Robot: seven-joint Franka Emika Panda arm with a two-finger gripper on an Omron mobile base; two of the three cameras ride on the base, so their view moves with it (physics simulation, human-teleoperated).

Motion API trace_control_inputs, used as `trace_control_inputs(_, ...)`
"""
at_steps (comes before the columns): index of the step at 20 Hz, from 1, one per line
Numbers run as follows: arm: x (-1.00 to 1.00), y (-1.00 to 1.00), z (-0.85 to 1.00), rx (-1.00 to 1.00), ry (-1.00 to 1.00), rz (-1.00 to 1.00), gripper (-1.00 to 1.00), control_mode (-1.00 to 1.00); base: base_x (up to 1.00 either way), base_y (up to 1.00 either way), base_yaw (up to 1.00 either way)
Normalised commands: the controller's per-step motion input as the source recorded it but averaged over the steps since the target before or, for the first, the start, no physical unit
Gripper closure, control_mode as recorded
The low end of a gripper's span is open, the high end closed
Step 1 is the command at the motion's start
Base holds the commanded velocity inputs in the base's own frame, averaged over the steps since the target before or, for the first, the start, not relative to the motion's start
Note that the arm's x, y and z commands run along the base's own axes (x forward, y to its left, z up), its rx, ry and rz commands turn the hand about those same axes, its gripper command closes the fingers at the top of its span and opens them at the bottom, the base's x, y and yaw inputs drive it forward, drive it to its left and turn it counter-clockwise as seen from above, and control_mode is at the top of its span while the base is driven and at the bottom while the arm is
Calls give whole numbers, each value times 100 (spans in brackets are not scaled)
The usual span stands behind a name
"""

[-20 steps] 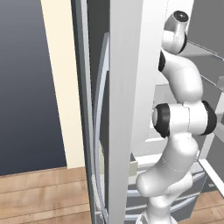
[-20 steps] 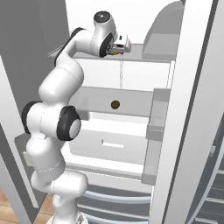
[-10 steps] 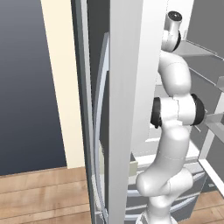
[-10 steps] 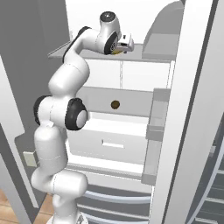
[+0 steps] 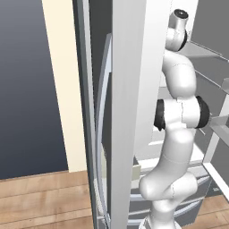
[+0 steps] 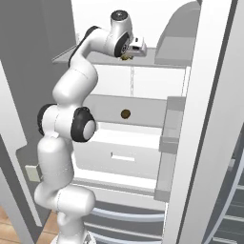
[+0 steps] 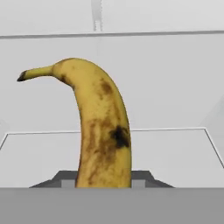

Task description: Pick the banana and kiwi from the fridge and place them inside the tupperware on the counter.

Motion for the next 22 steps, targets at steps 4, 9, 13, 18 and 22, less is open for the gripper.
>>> trace_control_inputs(4,-92,0,-75,0,-4,0,100,-100,0,0,0)
trace_control_inputs(9,-97,0,-20,0,-8,0,100,-100,0,0,0)
trace_control_inputs(13,-100,0,-6,0,-10,0,100,-100,0,0,0)
trace_control_inputs(18,-92,0,-7,0,-4,0,100,-100,0,0,0)
trace_control_inputs(22,-94,0,0,-1,-8,0,100,-100,0,0,0)
